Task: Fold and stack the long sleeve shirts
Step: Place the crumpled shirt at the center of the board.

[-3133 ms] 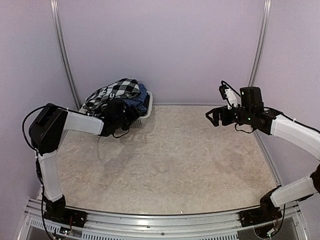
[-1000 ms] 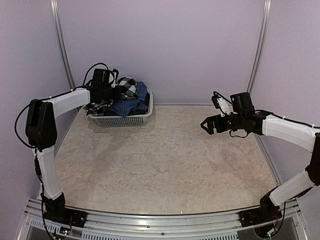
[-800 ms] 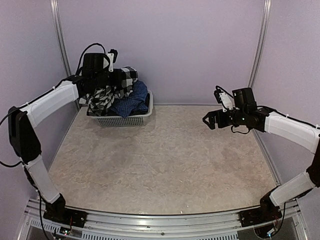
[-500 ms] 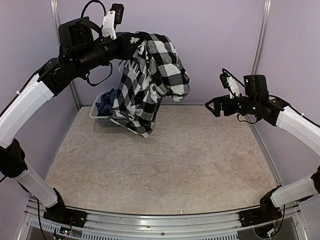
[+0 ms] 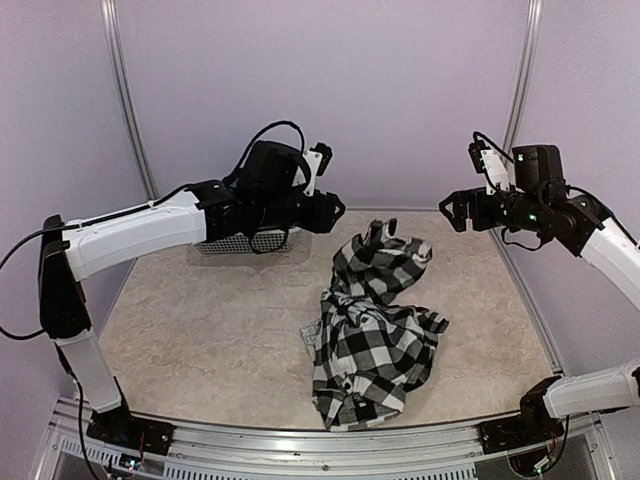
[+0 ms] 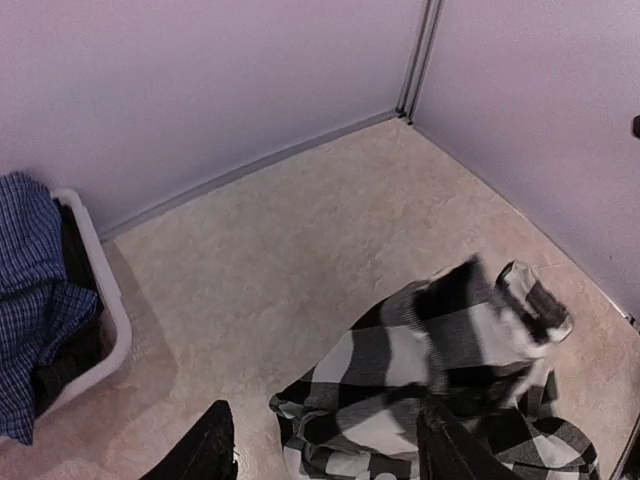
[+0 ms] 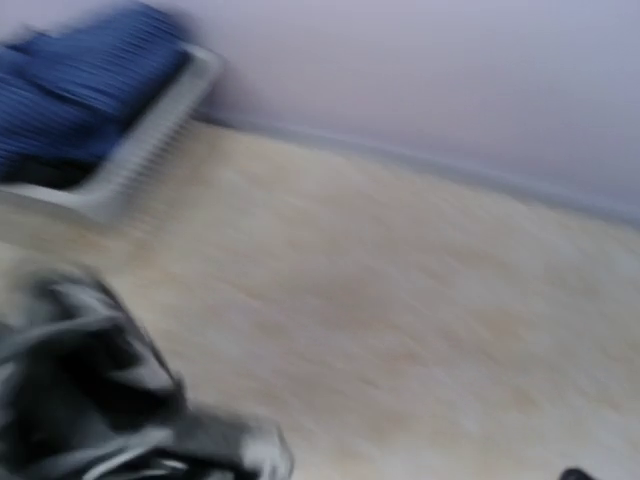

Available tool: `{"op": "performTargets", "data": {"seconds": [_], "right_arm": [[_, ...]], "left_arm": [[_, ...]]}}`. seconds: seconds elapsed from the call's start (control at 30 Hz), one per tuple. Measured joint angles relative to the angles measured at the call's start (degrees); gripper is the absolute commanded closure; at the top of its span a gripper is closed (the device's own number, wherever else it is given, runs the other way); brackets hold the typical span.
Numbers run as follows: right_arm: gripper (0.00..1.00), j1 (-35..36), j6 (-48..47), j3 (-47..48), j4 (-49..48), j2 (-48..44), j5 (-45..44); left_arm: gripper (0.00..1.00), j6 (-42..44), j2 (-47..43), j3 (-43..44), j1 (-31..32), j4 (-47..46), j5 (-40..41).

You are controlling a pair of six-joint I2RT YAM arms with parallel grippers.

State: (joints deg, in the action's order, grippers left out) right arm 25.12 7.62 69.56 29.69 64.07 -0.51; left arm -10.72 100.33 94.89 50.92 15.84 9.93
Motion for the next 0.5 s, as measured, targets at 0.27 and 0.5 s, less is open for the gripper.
{"op": "performTargets", "data": {"seconds": [0.27, 0.5], "right_arm": [[0.00, 0.0, 1.4, -2.1, 3.8, 2.7, -9.1], [0.00, 0.0, 2.4, -7.5, 3.4, 3.5, -4.2]], "left_arm": [[0.05, -2.5, 1.6, -19.3, 0.1, -3.5, -3.3], [0.09, 1.8, -8.1, -30.6, 12.9, -7.6, -11.5]]}}
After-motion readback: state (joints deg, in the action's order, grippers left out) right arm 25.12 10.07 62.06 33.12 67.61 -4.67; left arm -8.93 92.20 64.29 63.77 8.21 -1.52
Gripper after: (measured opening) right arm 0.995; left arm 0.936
